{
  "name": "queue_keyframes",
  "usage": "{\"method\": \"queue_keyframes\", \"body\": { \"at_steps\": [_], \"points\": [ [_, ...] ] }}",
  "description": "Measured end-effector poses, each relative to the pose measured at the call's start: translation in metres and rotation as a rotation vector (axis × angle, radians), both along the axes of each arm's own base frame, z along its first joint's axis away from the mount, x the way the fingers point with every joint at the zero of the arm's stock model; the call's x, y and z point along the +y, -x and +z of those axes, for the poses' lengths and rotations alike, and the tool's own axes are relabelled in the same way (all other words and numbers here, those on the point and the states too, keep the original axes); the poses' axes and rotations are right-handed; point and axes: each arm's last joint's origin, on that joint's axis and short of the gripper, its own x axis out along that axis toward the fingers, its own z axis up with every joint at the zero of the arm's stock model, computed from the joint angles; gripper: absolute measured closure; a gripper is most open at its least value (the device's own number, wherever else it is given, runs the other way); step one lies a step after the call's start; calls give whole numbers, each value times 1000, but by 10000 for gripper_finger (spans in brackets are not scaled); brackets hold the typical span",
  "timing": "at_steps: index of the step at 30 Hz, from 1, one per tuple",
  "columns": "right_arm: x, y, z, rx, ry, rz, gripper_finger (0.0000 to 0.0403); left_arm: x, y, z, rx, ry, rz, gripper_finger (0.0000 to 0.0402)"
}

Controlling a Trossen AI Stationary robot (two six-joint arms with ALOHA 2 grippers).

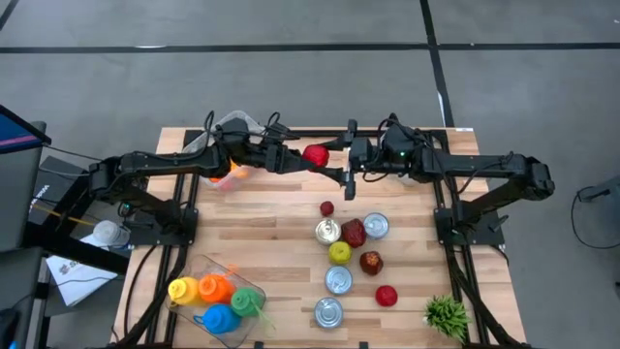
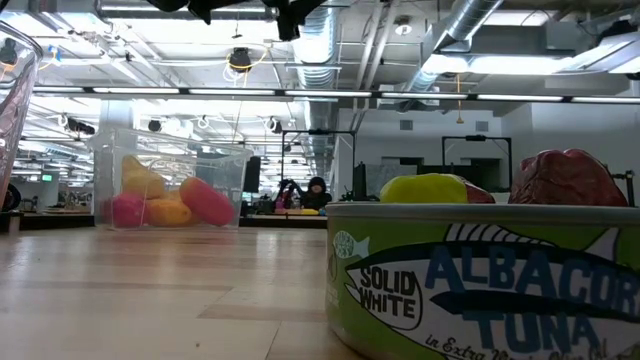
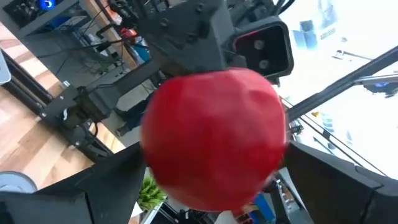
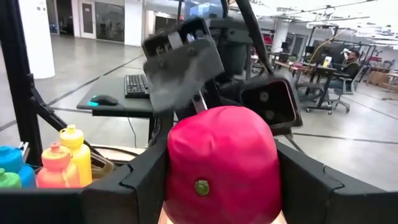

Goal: Pick & Place Food Item
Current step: Put the top red tomato into the white bin

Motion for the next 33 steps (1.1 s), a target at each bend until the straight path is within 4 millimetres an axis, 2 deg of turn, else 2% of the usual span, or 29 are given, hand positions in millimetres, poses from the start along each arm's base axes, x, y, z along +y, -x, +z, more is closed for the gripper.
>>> {"method": "queue_keyframes", "body": {
  "at_steps": [7, 33],
  "points": [
    [1, 0, 0, 1, -16, 28, 167, 0, 0, 1, -13, -5, 7, 39],
    [-3, 0, -2, 23, 4, 15, 167, 1, 0, 1, -10, 1, 39, 109]
  ]
}}
